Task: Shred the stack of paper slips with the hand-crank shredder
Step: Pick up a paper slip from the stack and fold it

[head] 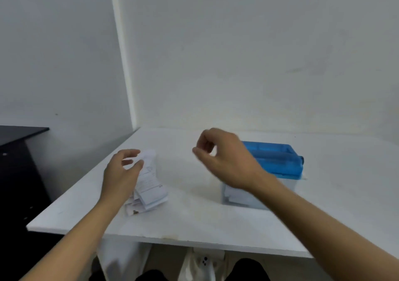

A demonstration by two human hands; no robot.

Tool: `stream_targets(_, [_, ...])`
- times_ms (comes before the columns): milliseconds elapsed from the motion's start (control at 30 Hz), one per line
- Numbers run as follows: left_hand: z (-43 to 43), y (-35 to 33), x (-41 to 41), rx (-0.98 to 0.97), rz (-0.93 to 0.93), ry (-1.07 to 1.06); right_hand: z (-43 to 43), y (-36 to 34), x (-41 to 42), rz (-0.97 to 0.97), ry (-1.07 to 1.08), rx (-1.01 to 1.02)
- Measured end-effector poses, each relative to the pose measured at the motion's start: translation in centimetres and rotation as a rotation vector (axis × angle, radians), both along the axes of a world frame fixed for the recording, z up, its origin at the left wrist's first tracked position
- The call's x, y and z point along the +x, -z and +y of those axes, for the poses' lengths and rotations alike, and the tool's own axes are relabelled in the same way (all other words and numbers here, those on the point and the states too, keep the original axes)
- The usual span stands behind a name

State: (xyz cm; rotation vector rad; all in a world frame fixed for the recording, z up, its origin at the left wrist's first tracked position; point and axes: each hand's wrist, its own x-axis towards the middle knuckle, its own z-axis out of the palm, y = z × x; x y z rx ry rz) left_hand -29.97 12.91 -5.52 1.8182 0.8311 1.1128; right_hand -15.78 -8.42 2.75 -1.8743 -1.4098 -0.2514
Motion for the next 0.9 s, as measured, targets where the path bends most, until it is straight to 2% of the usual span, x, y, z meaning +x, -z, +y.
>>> stream_targets(200, [1.7, 4.3, -3.6, 0.016, 0.129, -0.151, 7.0, 7.0, -4.0, 0.139, -0.088, -0.201])
stream_targets(433, [1.0, 5.6, -3.0, 0.321, 0.489, -0.141, 13.1, 11.5, -3.5, 0.315, 0.113, -0.262])
stream_targets(533, [1.2, 6.0, -3.0, 0.339, 0.5, -0.142, 13.5, 13.0, -3.6, 0.304, 0.125, -0.288])
stream_targets(733, [1.1, 6.1, -2.9, 0.363, 0.531, -0.169, 12.8, 13.4, -3.2, 0.438, 0.088, -0.178])
stream_targets(900, [1.1, 6.1, -2.9, 0.35, 0.545, -0.163, 12.9, 13.9, -3.0, 0.456, 0.124, -0.114])
